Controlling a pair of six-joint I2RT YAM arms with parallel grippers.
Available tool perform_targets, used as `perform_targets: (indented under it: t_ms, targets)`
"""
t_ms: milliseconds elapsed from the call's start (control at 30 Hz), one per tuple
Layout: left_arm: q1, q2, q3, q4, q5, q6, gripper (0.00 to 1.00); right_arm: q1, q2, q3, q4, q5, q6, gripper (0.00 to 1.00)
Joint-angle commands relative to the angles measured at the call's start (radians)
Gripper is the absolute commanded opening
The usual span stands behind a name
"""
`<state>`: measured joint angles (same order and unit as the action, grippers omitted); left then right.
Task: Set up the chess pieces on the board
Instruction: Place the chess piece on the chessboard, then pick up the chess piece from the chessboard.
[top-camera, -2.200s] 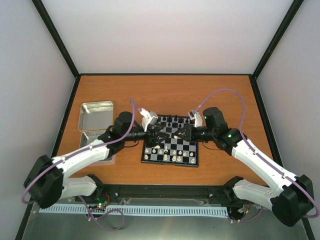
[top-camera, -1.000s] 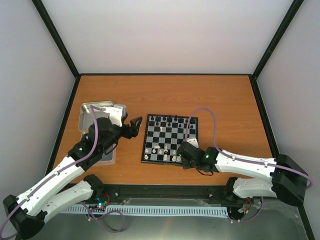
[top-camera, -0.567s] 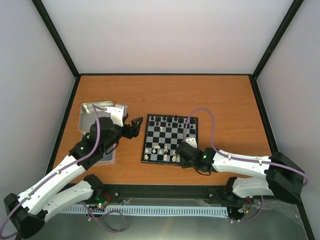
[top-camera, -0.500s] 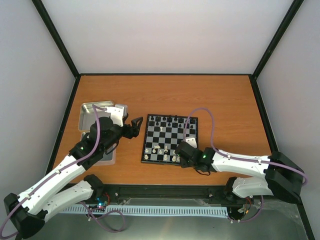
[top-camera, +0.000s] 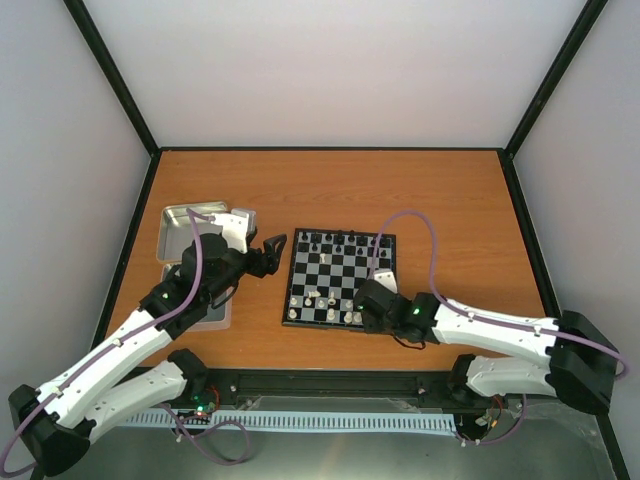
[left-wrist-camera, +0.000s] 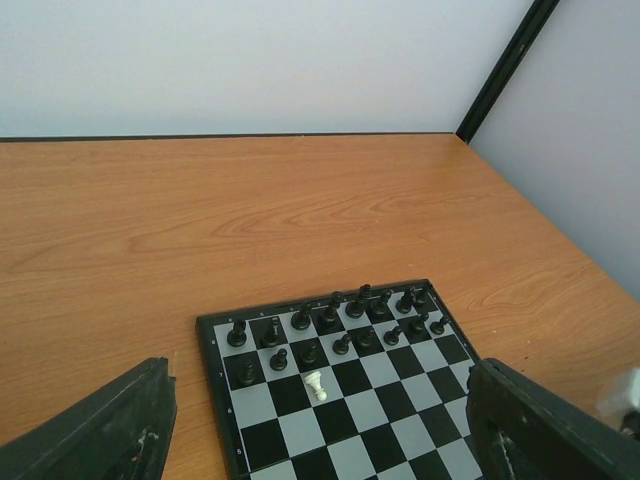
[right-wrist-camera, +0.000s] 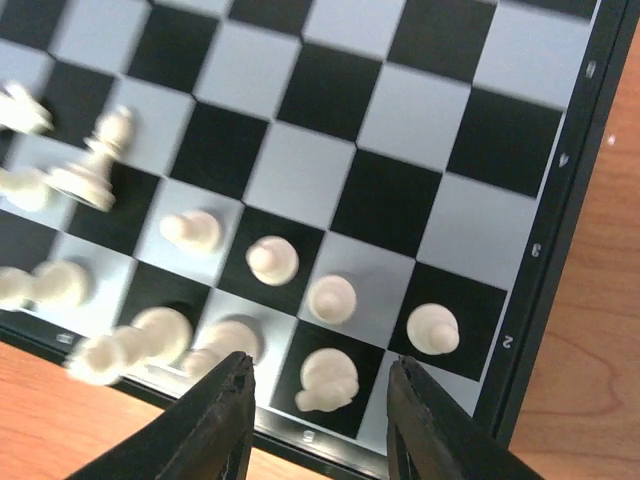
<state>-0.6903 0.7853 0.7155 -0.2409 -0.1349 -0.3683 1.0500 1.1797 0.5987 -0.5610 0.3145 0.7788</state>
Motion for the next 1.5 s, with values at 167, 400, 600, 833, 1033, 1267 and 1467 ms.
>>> perform_targets:
  t_ms: [167,400,600,833,1033,1267,1467]
  targets:
    - [0.000,-0.003,0.011,0.015,-0.009,0.002,0.81,-0.003,-0.099,0.125,-0.055,0.061,0.017,0.43]
    - [0.001,-0.029,0.010,-0.012,-0.054,0.009,0.81,-0.060,-0.015,0.216,-0.031,0.015,-0.026,0.43]
    - [0.000,-0.062,0.015,-0.042,-0.040,-0.010,0.81,-0.101,0.030,0.279,-0.065,-0.039,-0.066,0.43]
    - [0.000,-0.043,0.095,-0.119,-0.014,-0.017,0.81,-0.258,-0.069,0.277,-0.187,-0.187,-0.201,0.44]
    - [0.000,0.025,0.156,-0.166,-0.009,-0.020,0.81,-0.409,-0.145,0.246,-0.234,-0.301,-0.346,0.45]
    - [0.000,0.092,0.186,-0.156,0.023,-0.042,0.81,-0.522,-0.181,0.230,-0.250,-0.443,-0.433,0.47]
    - [0.000,0.091,0.181,-0.121,0.038,-0.022,0.81,-0.581,-0.175,0.246,-0.254,-0.457,-0.447,0.47]
